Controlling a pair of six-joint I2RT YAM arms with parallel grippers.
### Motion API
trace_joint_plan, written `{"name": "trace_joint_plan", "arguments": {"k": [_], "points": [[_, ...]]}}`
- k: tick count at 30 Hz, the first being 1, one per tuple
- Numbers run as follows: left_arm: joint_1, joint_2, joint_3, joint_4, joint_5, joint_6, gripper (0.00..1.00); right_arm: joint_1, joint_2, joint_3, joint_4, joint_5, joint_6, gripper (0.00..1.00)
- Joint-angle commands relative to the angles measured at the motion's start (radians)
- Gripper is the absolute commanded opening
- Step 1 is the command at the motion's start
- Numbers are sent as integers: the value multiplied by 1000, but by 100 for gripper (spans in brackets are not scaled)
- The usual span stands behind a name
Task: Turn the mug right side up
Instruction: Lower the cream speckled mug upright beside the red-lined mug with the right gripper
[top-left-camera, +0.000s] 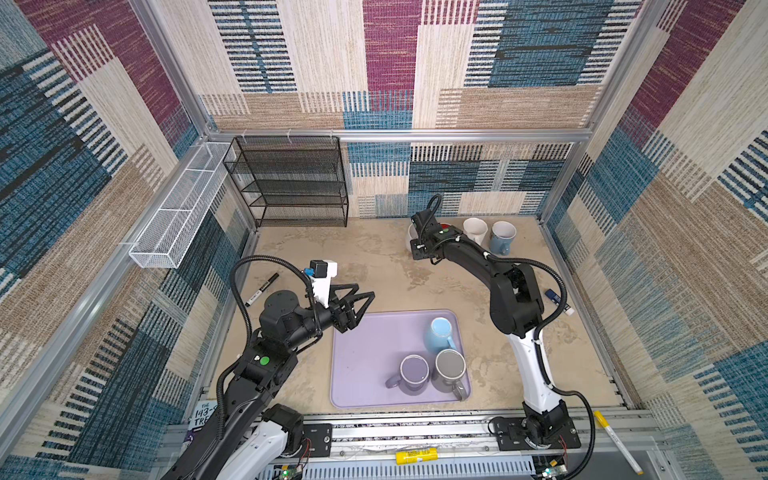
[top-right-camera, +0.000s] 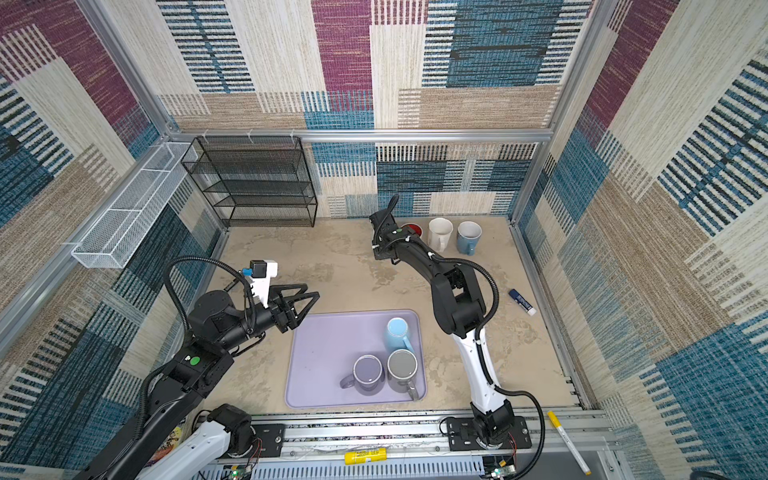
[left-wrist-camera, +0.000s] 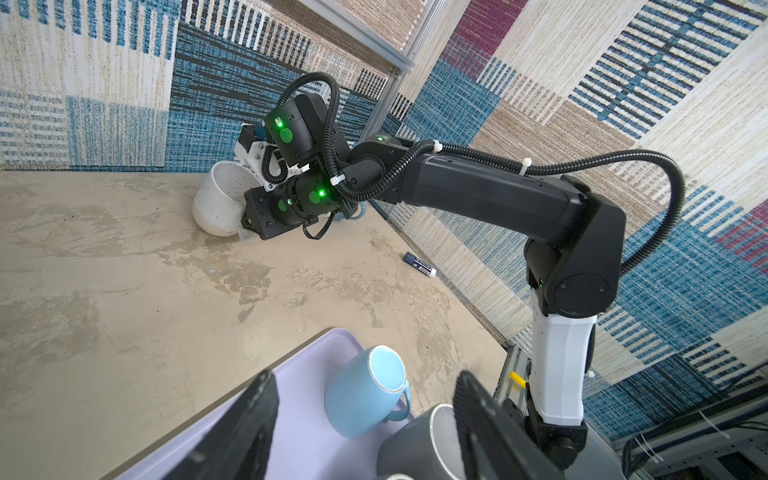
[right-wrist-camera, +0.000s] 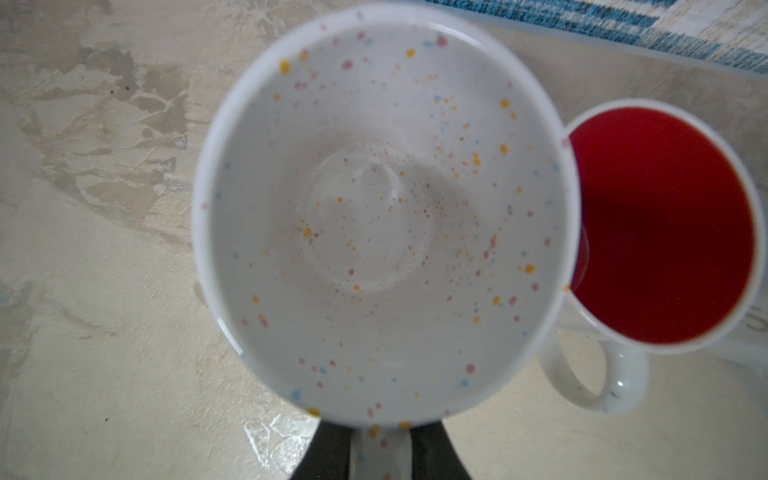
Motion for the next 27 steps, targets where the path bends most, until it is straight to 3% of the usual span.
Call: {"name": "trace_joint_plan", "arguments": {"k": [1,14,25,27], "points": [[1,-5,-3,-10,-8,26,67,3,7,25,38,38,12,0],[0,-3,-7,-21,-4,27,66,3,31,53,8,77,31,0],[1,-27,-9,-43,-7,29,64,3,54,83,-7,91,29,12],[0,-29,-7,-45,-9,30,64,3,54,89,-9,87,35,21]]}}
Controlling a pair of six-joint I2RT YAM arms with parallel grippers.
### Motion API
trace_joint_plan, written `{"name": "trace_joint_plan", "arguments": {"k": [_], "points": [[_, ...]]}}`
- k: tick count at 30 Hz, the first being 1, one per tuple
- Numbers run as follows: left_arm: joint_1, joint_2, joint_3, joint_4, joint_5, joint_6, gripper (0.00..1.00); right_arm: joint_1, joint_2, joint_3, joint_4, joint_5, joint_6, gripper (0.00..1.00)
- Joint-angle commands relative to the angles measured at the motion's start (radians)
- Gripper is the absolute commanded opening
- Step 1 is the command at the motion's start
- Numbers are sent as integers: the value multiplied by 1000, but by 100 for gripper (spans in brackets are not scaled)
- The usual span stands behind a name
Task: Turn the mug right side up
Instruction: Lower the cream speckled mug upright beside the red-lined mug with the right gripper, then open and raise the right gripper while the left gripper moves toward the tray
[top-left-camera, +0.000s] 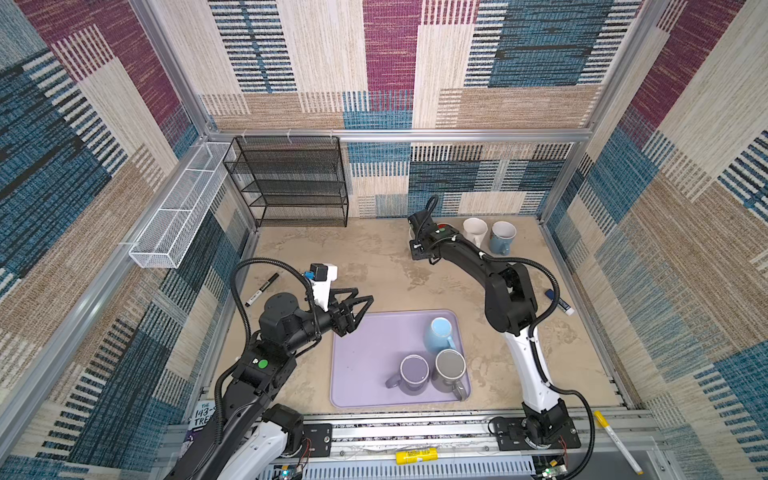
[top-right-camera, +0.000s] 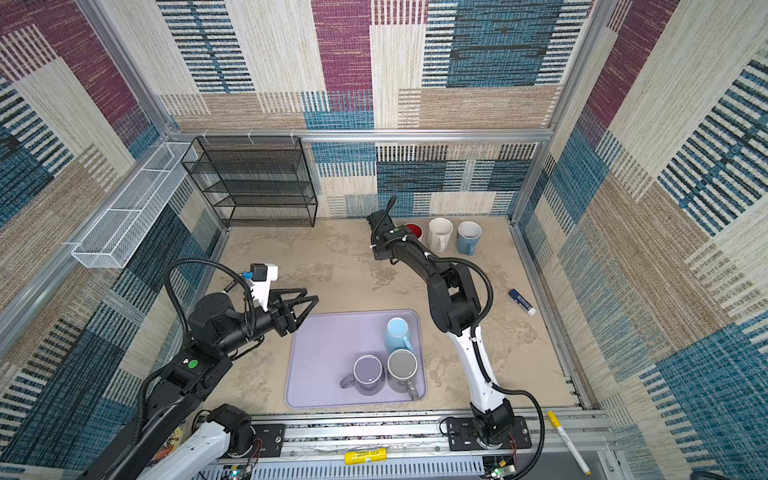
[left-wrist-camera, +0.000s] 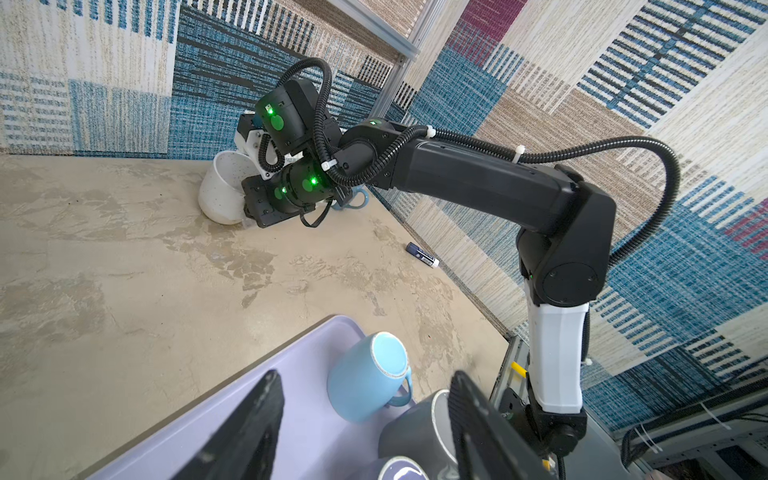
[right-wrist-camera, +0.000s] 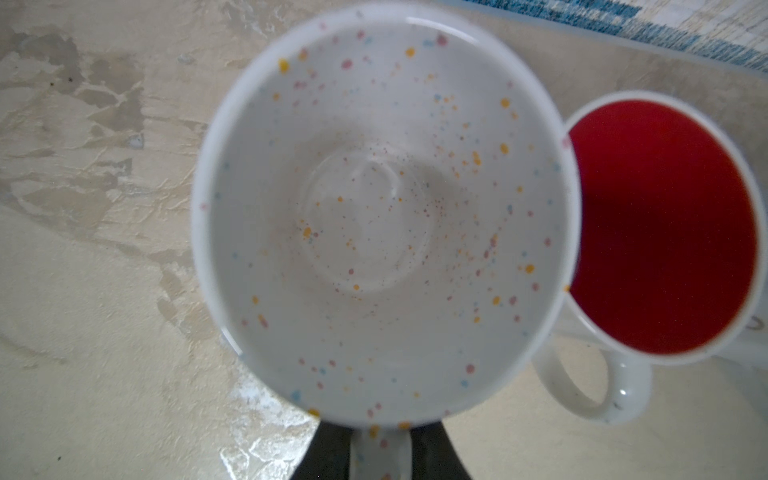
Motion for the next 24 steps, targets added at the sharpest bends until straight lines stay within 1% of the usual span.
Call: {"name": "trace_joint_plan", "arguments": {"k": [1,4,6,14,22,24], "points": [[0,-5,-1,3,-9,22,64,2,-1,23,40,28,24,27],[1,-2,-1,5,-9,20,64,1,0,33,40,13,30,37],[1,-1,-1,2,-10,18,63,2,1,39,40,11,33,39],[1,-10,-1,-16,-15,25,63,2,-11,28,43,-12,33,40],[1,-13,-1,-19,-17,26,63,1,-46,-23,80,-79,47,37],[0,-12,-4,-17,-17,24,63,1,-55,-25,77,-77,51,37]]}}
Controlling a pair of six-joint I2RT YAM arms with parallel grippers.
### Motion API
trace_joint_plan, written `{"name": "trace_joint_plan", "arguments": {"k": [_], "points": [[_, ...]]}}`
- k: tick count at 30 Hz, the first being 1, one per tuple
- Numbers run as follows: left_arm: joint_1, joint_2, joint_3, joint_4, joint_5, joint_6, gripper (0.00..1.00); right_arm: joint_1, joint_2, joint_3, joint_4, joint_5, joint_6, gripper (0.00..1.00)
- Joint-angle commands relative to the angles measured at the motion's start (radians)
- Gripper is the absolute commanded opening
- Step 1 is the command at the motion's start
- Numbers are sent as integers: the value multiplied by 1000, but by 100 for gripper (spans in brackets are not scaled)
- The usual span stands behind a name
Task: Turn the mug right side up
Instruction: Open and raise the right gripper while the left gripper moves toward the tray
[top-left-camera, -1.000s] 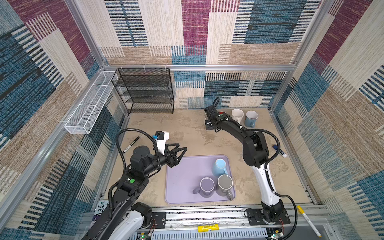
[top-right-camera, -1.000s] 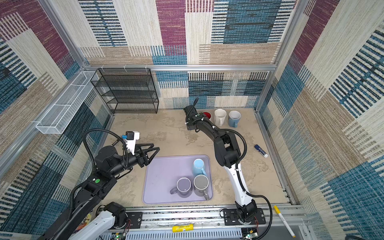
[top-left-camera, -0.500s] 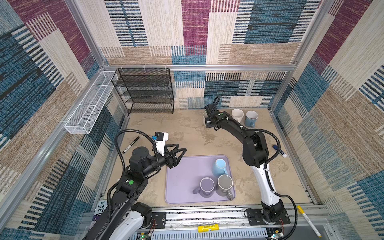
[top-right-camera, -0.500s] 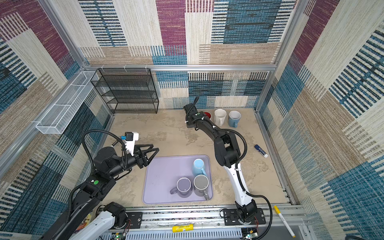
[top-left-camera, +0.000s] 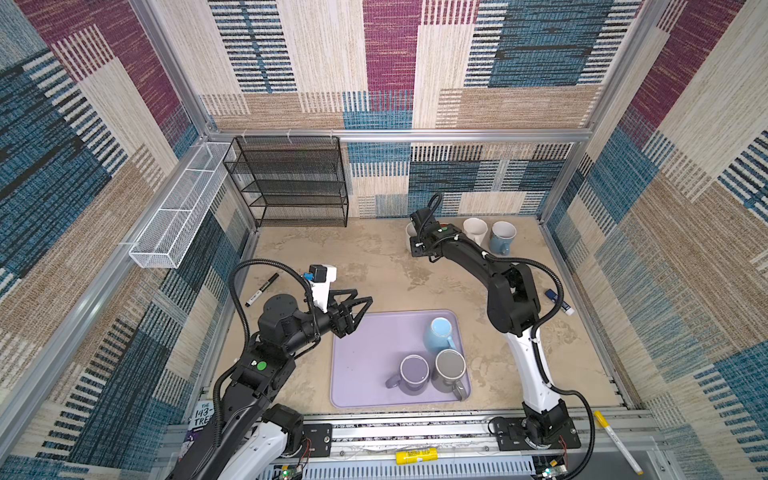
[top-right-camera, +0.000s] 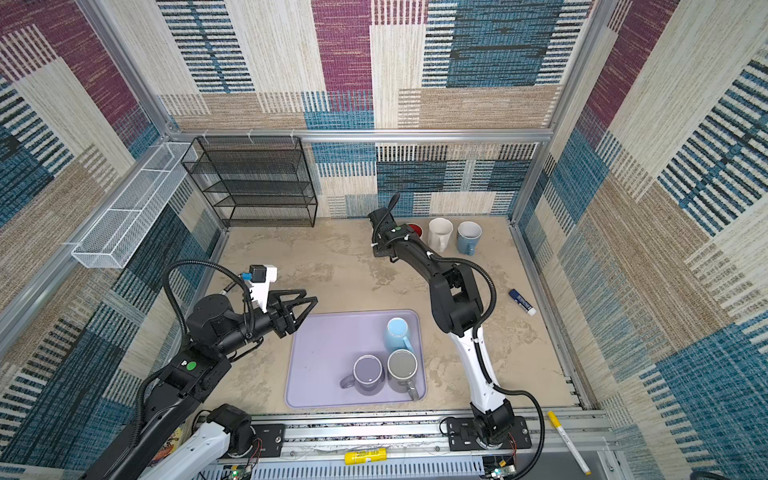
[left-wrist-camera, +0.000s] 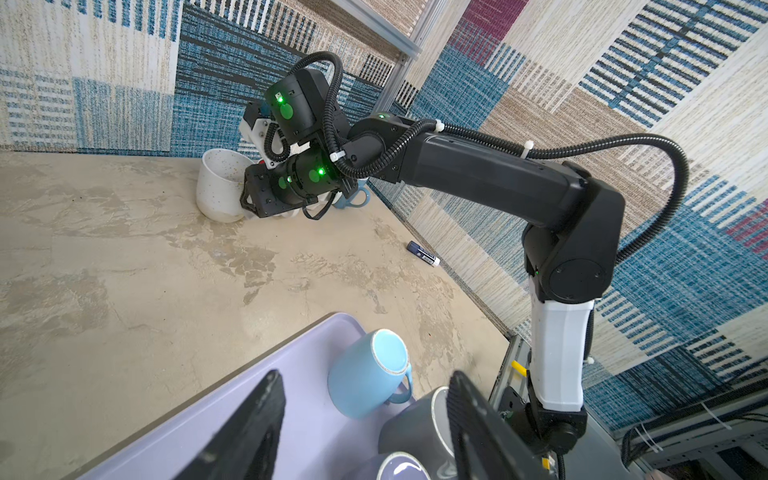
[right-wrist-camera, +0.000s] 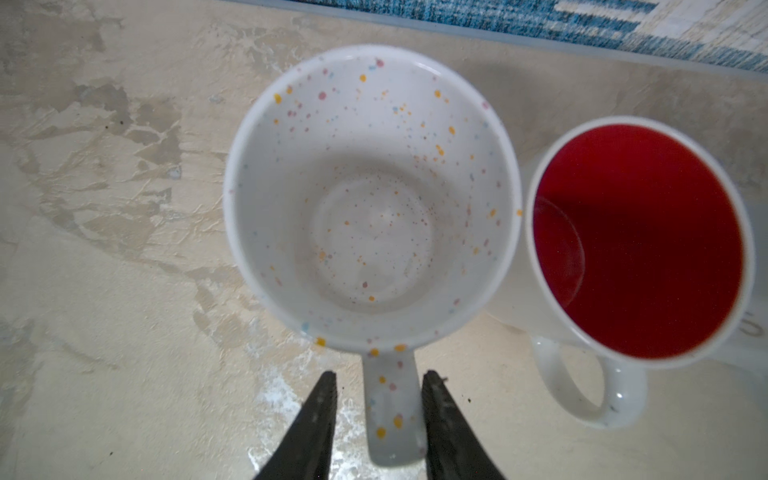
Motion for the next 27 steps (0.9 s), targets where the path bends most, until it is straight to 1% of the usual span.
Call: {"name": "trace_joint_plan", "arguments": {"k": [1,4,6,11,15,18,23,27], "points": [[1,-1,-5,3,-10,23,63,3,-29,-7,41,-17,17,37],[1,6,-11,11,4,13,63,3,-69,-38,65,-28,4,37],[1,12,-13,8,8,9,63,2,-123,-101,121,-56,-4,37],[1,21,-12,-5,15,9,62,2,-234,-215,192,-50,-15,35],[1,34,-20,-9,41,-1,62,-6,-326,-299,255,-90,-31,35],[0,41,-42,-10,66,-18,61,-27,-389,-356,296,-143,-31,36],[0,28,-95,-7,71,-63,60,-84,-520,-521,444,-308,12,35],[-6,14,-135,-8,74,-142,57,-108,-585,-603,510,-353,41,30]]}}
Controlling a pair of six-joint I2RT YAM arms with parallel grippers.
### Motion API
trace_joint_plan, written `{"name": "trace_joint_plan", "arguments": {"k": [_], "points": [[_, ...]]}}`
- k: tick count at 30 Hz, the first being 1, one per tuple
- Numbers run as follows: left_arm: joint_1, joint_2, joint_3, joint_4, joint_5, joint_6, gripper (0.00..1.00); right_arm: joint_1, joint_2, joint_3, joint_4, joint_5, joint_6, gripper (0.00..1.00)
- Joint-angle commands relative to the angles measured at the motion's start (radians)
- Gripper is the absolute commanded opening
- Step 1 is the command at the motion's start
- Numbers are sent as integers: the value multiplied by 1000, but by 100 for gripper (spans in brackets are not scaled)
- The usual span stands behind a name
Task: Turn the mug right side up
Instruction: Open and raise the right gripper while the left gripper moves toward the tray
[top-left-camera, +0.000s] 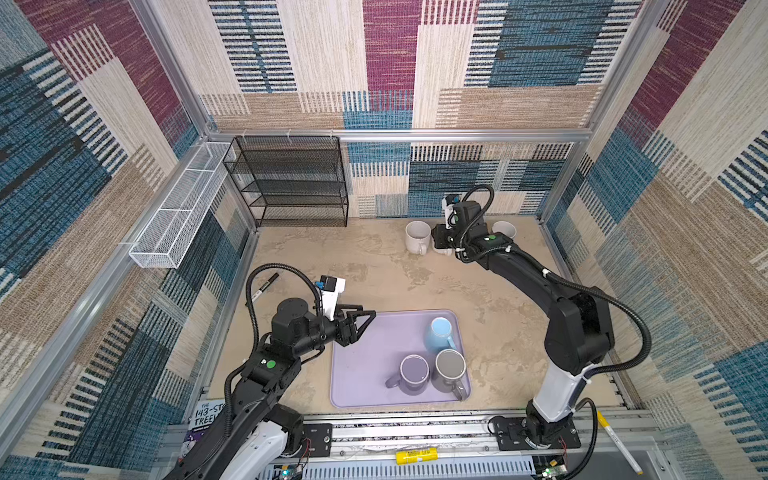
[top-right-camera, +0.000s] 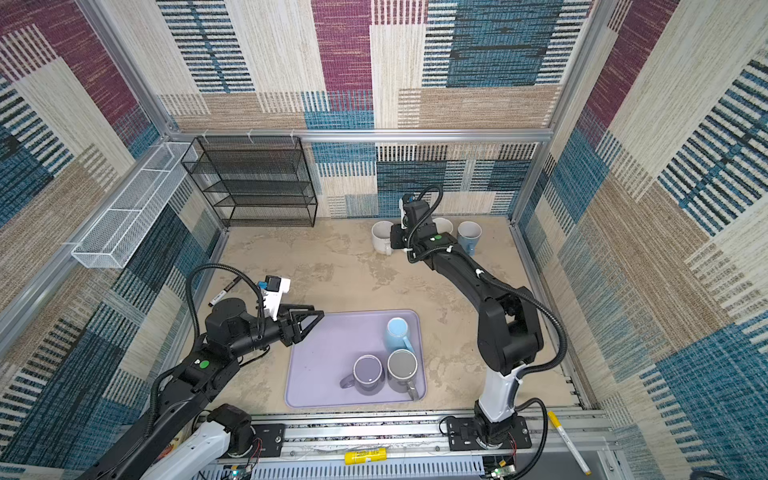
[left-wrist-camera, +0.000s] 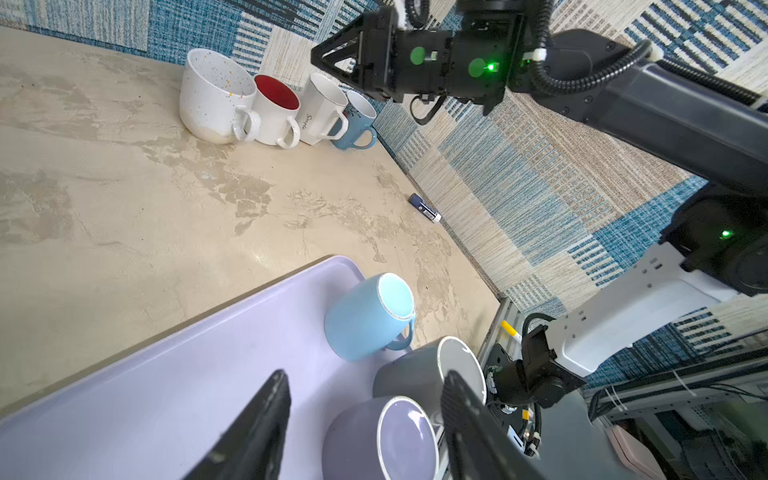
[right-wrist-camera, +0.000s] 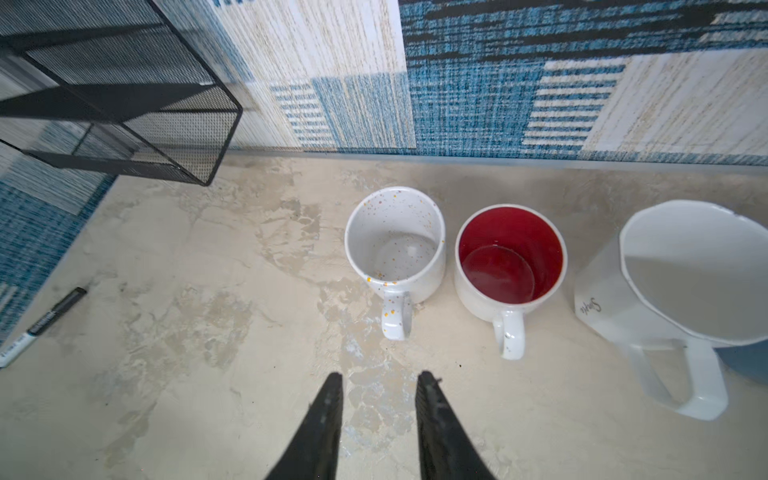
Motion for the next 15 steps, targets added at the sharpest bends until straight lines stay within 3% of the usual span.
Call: {"name": "trace_joint_plan", "arguments": {"k": [1,7,15], "points": [[-4,-13,-26,10,12,-115,56,-5,-44,-43,126,-93,33,30],[-28,-37,-100,-1,-18,-249,54,-7,-89,-113,160,-125,53,30],[-73,-41,-150,-68,-100,-294,53,-7,-143,-231,213,-136,86,30]]}}
